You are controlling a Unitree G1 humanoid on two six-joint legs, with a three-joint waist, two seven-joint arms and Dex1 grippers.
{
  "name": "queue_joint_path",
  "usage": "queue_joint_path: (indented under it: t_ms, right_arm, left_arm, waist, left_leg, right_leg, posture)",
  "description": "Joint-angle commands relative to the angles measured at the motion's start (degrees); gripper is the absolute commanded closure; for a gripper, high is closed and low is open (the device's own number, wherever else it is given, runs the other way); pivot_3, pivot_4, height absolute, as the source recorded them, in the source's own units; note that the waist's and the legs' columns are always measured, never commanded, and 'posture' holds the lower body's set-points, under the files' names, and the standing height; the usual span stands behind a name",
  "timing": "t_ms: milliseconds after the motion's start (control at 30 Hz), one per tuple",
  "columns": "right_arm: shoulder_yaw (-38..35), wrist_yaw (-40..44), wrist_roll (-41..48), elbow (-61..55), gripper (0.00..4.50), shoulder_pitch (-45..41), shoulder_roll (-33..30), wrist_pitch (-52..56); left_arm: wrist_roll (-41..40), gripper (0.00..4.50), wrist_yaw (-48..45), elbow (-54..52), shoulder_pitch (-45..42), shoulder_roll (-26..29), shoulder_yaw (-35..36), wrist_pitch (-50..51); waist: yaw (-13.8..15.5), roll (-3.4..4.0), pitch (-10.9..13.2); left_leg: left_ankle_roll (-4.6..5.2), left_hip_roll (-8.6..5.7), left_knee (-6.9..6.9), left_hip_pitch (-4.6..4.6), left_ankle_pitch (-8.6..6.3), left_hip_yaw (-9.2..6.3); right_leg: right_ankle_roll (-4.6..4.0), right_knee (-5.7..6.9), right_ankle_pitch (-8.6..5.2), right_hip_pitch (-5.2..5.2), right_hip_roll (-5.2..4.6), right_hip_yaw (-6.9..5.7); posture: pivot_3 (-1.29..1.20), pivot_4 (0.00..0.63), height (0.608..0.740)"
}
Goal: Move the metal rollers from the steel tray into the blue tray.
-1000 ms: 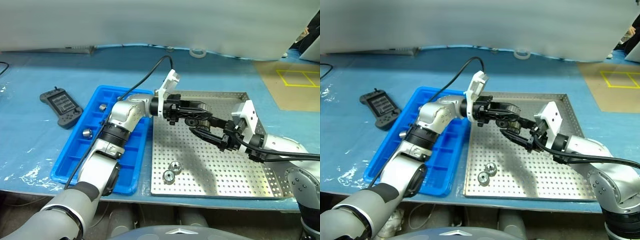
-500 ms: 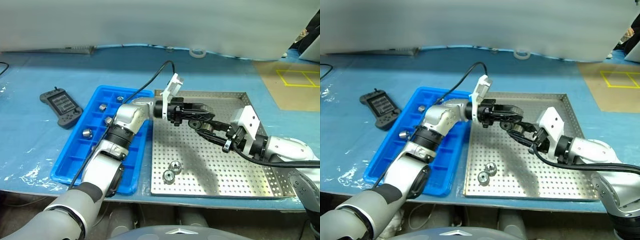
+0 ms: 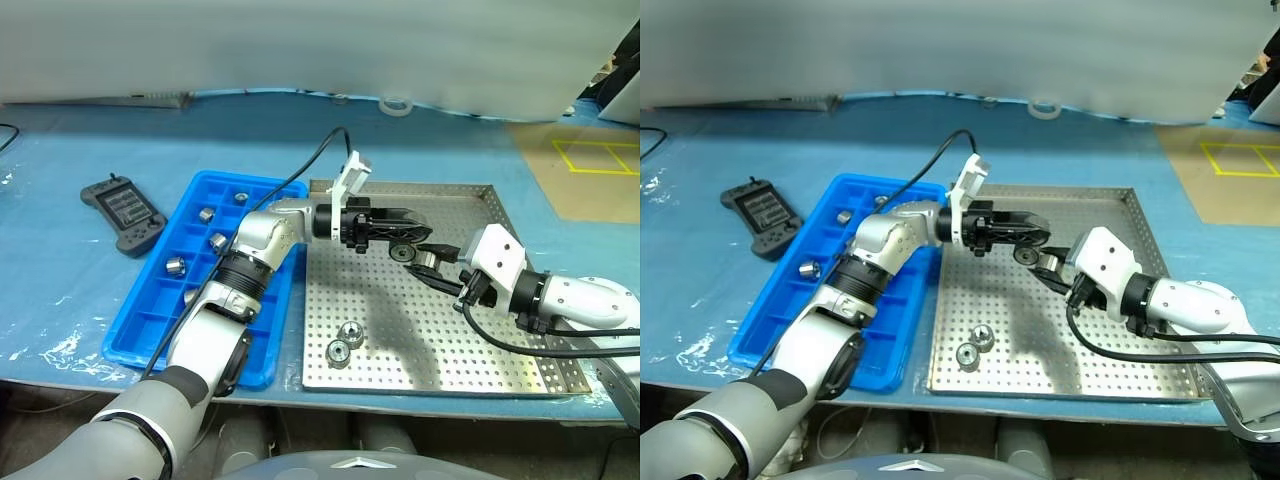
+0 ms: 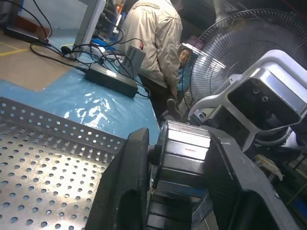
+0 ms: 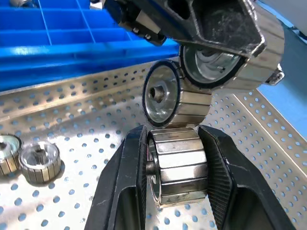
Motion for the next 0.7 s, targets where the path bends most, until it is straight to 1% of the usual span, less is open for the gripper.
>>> queue_joint_path:
  t_ms: [33, 167, 433, 533, 633, 700]
  right_arm:
    - [2.32, 3.48, -4.64, 5.76, 3.26, 3.91, -1.71, -2.00]
    - [1.89, 4.07, -3.99, 8.70, 3.26, 2.57, -0.19, -3.98]
    - [4.90, 5.13, -6.85, 13.77, 3.26, 0.86, -0.09, -8.50]
    - [5.65, 5.91, -8.02, 16.01, 3.26, 0.53, -0.85, -9.99]
    - [5.26, 7.24, -9.97, 18.80, 3.26, 2.08, -2.81, -12.67]
    - [3.92, 7.73, -10.10, 20.65, 3.26, 2.45, -3.08, -13.49]
  left_arm:
    - [-1.82, 3.21, -0.17, -2.36, -2.65, 2.22, 5.60, -4.13]
    - [-1.81, 3.21, 0.80, -0.76, -3.55, 3.63, 7.37, -5.26]
    - [-2.31, 3.21, 3.09, 0.27, -3.74, 5.36, 8.84, -7.12]
    - [-2.21, 3.21, 3.48, 0.43, -3.68, 6.09, 9.11, -7.54]
    - [-2.19, 3.21, 3.69, -0.13, -3.27, 6.99, 9.31, -7.70]
    - [-2.22, 3.21, 3.97, -0.36, -2.95, 7.63, 9.67, -7.79]
  waist:
    - [-0.01, 0.00, 0.00]
    - [-0.02, 0.01, 0.00]
    - [0.22, 0.01, 0.00]
    - [0.27, 0.01, 0.00]
    - [0.56, 0.01, 0.01]
    - [1.05, -0.20, 0.06]
  left_leg:
    - [0.00, 0.00, 0.01, 0.00, 0.00, 0.00]
    - [0.00, 0.01, 0.02, 0.01, 0.00, 0.00]
    - [0.04, 0.00, 0.05, -0.03, -0.02, 0.00]
    - [0.04, 0.00, 0.05, -0.04, -0.02, -0.01]
    - [0.04, 0.00, 0.06, -0.04, -0.02, -0.01]
    - [0.04, 0.02, 0.07, -0.04, -0.02, -0.08]
  right_leg:
    - [0.00, -0.01, 0.00, 0.01, 0.00, 0.00]
    - [0.00, 0.00, 0.00, 0.00, 0.00, 0.01]
    - [0.00, 0.00, 0.00, 0.00, -0.01, -0.01]
    - [0.00, 0.02, 0.00, 0.00, -0.01, -0.02]
    - [0.00, 0.03, 0.00, -0.01, -0.01, -0.02]
    - [-0.01, 0.04, 0.00, 0.03, 0.00, -0.11]
  posture:
    - [-0.36, 0.150, 0.740]
    - [-0.34, 0.150, 0.740]
    - [-0.30, 0.150, 0.740]
    - [-0.28, 0.150, 0.740]
    - [-0.26, 0.150, 0.740]
    - [-0.25, 0.150, 0.740]
